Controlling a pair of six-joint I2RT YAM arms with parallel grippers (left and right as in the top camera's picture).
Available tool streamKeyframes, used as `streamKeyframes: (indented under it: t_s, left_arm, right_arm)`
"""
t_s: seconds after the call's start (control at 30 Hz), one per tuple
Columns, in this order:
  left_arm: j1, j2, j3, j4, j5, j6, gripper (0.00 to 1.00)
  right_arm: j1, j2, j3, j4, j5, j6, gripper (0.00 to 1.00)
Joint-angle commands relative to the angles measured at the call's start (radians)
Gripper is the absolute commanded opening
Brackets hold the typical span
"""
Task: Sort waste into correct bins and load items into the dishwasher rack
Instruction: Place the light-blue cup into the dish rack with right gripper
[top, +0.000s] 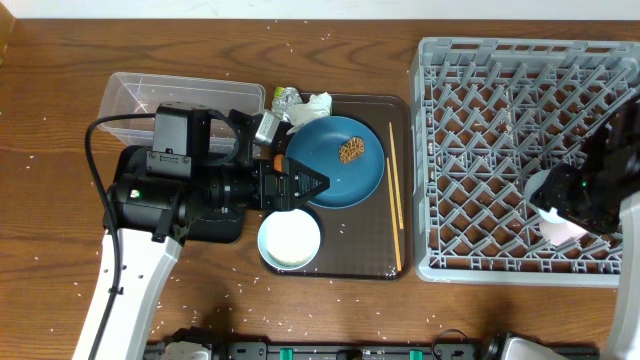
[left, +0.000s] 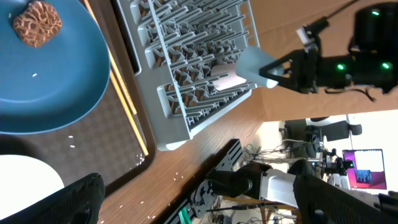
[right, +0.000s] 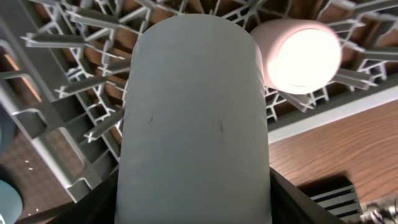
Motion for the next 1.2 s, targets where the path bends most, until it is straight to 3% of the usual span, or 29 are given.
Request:
streamKeyframes:
  t_s: [0.0,0.63,0.67,0.77,0.8,0.97,1.17]
  left_arm:
    - [-0.001,-0.007,0.013,-0.004,-0.008,0.013,0.98]
    - [-0.001,-0.007,0.013,-0.007,-0.008,0.013,0.98]
    - [-0.001,-0.007,0.013,-0.007,-0.008,0.013,0.98]
    - [-0.001,-0.007,0.013,-0.007,-0.008,0.013,0.98]
    - [-0.001,-0.007,0.013,-0.007,-0.008,0.013,0.98]
    - [-0.001,-0.007,0.013,-0.007,-0.008,0.013,0.98]
    - [-0.001,-0.007,0.013,-0.010,-0.106,0.013,0.98]
  right_arm:
    - [-0.008,0.036,0.005,0.000,-0.097,-0.039,0.55]
    - [-0.008,0.080,-0.065,-0.041,-0.056,-0.057,0.58]
    - [-0.008,0.080,-0.069,-0.040,-0.056,-0.057,0.61]
    - [-0.008,0.080,-0.074,-0.032,-0.056,-0.049,0.88]
    - [-0.008,0.080,-0.074,-0.030,-0.056,-0.049,0.91]
    - [-0.008,0.080,-0.056,-0.022,-0.105,-0.051,0.91]
    - [0.009,-0.006,0.027,0.009,-0.365,-0.157,0.88]
